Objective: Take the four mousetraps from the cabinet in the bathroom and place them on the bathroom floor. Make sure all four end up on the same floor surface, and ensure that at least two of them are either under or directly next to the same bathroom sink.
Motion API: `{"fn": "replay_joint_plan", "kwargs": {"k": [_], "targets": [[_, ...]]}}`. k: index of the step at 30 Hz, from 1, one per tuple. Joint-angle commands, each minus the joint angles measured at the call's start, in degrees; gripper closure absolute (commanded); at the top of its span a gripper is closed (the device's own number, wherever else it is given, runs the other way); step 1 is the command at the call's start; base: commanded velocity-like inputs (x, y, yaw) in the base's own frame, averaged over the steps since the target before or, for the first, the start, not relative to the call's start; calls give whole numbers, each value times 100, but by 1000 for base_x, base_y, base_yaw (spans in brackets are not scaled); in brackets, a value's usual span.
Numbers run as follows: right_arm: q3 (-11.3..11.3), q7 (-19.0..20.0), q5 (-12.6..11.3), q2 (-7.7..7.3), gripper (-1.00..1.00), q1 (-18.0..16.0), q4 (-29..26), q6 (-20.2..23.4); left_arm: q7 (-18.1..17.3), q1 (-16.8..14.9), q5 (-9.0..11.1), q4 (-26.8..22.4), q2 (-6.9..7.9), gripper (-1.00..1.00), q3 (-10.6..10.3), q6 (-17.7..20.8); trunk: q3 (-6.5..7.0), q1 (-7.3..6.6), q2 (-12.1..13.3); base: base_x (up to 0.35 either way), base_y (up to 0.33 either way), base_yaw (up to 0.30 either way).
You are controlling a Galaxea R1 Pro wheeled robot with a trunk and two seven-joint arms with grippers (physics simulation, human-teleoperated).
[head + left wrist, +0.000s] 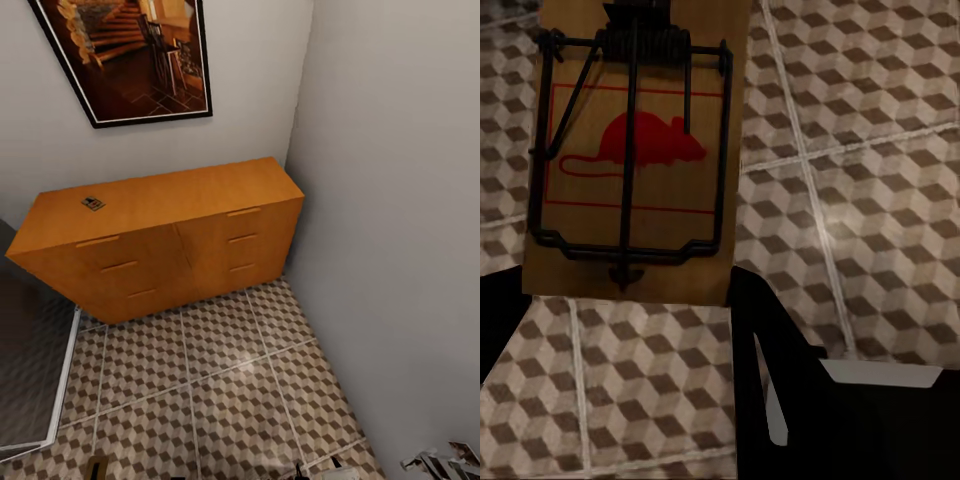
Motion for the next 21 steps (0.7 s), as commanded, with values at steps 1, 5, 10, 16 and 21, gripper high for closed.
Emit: {"fn": "replay_joint_plan", "kwargs": {"k": [1,5,10,16,21], "targets": [[50,-26,-39,0,-100,-3,4,-16,-32,-10,46,23,-1,100,-18,-24,-3,1,-9,-165,0,273],[50,-26,-37,0,-100,-3,11,-15,-32,-10,46,23,-1,100,-17,-13,10,1,-9,-165,0,275],[50,-26,-35,0,-100,-3,14,-15,-32,-10,46,23,-1,100,-19,-9,24,1,-9,-164,0,279],[50,-26,-32,0,-100,-3,14,-12,-32,-10,46,23,-1,100,-20,-8,40,1,-9,-104,0,280],[50,-26,-35,0,-100,-3,14,-15,-32,-10,46,23,-48,100,-15,-8,52,1,-9,68,-35,282]]}}
